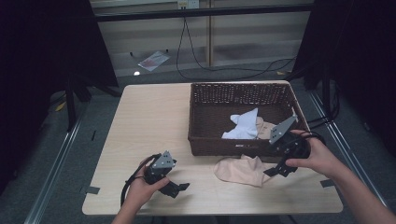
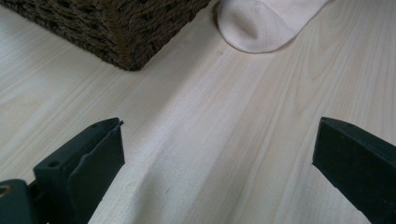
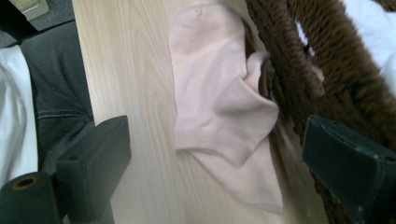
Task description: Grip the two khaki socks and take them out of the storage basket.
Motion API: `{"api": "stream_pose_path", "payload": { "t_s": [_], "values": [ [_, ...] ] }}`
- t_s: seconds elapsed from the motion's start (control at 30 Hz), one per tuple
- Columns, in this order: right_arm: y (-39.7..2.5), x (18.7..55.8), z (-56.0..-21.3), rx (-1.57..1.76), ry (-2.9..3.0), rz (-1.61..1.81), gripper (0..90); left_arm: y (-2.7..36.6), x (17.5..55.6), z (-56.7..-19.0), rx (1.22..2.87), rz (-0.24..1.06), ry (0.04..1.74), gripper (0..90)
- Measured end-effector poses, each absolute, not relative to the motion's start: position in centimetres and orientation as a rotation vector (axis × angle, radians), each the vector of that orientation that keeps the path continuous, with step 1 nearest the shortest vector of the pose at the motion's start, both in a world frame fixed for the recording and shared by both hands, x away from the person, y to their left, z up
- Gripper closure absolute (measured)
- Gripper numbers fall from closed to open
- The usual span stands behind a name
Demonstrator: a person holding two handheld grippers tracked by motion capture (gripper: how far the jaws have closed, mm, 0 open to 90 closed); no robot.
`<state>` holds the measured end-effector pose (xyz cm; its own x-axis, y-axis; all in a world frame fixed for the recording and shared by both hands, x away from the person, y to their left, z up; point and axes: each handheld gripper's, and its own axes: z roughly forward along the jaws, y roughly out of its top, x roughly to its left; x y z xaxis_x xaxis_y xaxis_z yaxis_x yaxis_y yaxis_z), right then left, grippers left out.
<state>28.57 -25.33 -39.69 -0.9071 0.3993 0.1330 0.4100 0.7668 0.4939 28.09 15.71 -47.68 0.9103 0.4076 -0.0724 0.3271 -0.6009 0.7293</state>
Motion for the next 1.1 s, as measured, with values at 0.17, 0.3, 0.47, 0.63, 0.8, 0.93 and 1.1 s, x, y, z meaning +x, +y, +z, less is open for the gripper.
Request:
{"api": "stream_pose_path", "payload": {
  "t_s": [0.17, 0.3, 0.47, 0.63, 0.8, 0.93, 1.1],
  "values": [
    [-25.8, 28.0, -40.8, -0.687, -2.932, -0.840, 8.1, 15.6, 28.1, -47.7, 2.258, 0.125, 0.519, 1.9],
    [-26.1, 27.7, -41.7, -0.707, -2.932, -0.855, 7.7, 15.7, 28.1, -47.7, 2.261, 0.128, 0.523, 1.9],
    [-26.5, 27.4, -42.8, -0.726, -2.922, -0.863, 7.5, 15.6, 28.1, -47.7, 2.265, 0.130, 0.523, 1.9],
    [-26.7, 27.2, -43.3, -0.731, -2.936, -0.869, 7.4, 15.7, 28.1, -47.7, 2.263, 0.130, 0.520, 1.9],
    [-27.0, 27.0, -44.2, -0.739, -2.945, -0.873, 7.2, 15.6, 28.1, -47.7, 2.267, 0.130, 0.518, 1.9],
    [-27.5, 26.8, -44.6, -0.766, -2.937, -0.902, 7.1, 15.5, 28.1, -47.8, 2.262, 0.125, 0.516, 1.9],
    [-27.5, 26.7, -44.6, -0.820, -2.932, -0.946, 6.7, 15.3, 28.2, -47.8, 2.272, 0.125, 0.513, 1.9]
  ]
}}
